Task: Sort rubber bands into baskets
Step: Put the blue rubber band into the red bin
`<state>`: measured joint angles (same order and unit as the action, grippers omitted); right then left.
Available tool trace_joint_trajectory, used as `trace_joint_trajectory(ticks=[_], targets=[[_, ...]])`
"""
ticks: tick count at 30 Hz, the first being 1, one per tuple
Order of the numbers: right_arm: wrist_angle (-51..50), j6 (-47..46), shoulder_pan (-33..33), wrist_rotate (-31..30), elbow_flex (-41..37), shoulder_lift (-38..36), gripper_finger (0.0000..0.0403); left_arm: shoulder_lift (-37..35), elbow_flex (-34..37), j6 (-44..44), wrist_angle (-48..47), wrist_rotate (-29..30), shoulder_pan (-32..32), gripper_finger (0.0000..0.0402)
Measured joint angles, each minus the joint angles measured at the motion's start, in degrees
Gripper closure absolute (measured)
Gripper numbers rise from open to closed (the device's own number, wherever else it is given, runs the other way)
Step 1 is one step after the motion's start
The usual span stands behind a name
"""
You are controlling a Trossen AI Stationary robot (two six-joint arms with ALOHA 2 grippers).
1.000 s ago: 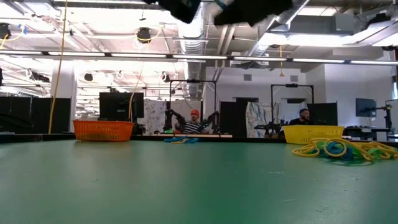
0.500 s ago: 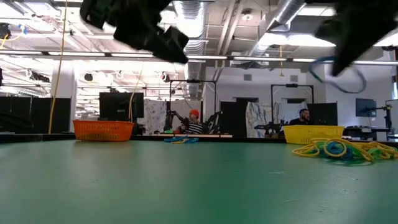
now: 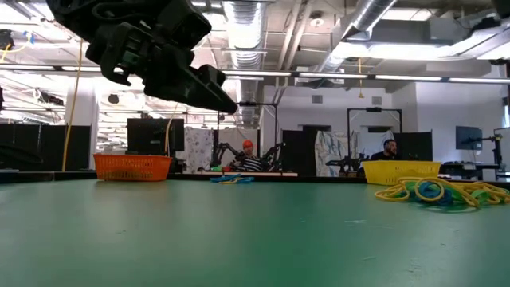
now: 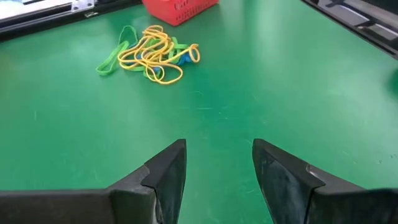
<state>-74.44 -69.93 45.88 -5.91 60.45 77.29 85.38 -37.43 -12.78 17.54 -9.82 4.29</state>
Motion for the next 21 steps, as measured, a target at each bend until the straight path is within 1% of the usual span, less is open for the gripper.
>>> trace_joint_trajectory(ticks=[5, 11, 16, 21], targets=[[-3.7, -6.7, 3.4, 1.7, 0.0, 2.9, 0.0377, 0.0, 0.0, 0.6, 0.1, 0.0, 0.0, 0.0226], [-3.8, -10.1, 5.5, 4.6, 0.0, 6.4, 0.0377, 0.0, 0.0, 2.0, 0.0, 0.0, 0.1, 0.0226], [-2.7, -12.1, 6.6, 4.7, -0.4, 8.3, 0.0373, 0.0, 0.0, 2.1, 0.0, 0.0, 0.3, 0.0226], [2.2, -15.2, 7.5, 4.8, -4.7, 8.1, 0.0354, 0.0, 0.0, 2.9, 0.0, 0.0, 0.3, 0.0226]])
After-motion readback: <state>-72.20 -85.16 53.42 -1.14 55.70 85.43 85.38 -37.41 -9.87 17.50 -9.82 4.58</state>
